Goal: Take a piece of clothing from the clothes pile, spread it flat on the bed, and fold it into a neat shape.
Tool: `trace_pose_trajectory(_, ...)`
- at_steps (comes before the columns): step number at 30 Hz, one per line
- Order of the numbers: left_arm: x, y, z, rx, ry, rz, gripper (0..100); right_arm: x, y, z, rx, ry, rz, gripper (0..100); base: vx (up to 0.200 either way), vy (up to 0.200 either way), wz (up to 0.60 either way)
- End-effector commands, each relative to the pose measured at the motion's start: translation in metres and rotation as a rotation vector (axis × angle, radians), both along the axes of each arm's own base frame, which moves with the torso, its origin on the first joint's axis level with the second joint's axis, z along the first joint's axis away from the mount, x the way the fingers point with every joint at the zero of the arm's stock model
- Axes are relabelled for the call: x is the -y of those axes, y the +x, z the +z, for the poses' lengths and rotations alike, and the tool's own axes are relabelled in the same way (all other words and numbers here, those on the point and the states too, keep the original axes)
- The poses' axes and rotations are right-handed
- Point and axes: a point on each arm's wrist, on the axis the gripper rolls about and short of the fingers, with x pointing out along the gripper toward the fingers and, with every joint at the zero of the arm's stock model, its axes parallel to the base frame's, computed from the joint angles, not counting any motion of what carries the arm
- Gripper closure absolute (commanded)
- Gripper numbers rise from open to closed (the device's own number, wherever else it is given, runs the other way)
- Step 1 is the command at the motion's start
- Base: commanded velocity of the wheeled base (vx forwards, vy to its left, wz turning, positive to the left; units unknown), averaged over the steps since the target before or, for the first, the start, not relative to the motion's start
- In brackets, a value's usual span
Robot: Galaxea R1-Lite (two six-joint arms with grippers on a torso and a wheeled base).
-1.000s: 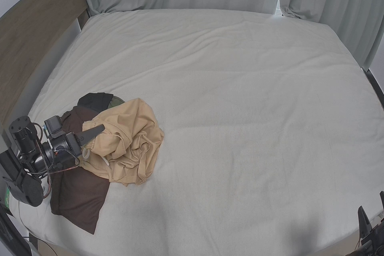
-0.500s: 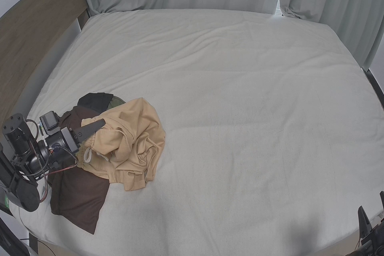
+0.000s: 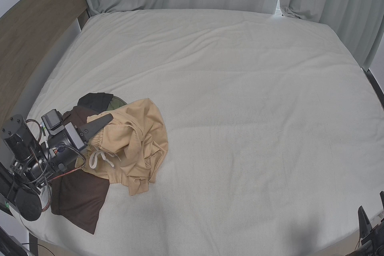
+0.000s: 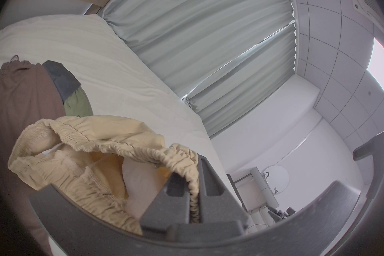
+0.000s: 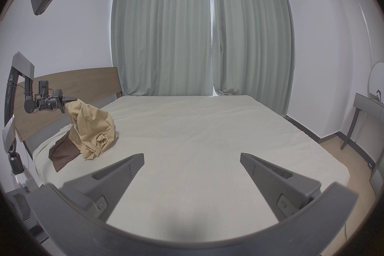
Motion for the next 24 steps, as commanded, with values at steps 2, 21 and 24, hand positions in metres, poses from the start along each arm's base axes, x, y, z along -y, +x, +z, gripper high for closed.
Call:
trace_pose_trajectory(2,0.024,-0.010,0.009,0.003,-0.047,-0.058,100,0.000,0.000,-0.005,-0.001,0.001,-0.002,0,0.000,0.000,0.00)
trace_pose_trajectory(21,0.069,-0.014,0.021,-0.007,-0.102,-0.051,100,0.000,0.000,-0.005,-0.001,0.000,0.000,0,0.000,0.000,0.00)
trace_pose_trajectory(24,0.083,-0.015,0.027,-0.008,-0.126,-0.039,100,0.000,0.000,-0.005,-0.001,-0.002,0.000,0,0.000,0.000,0.00)
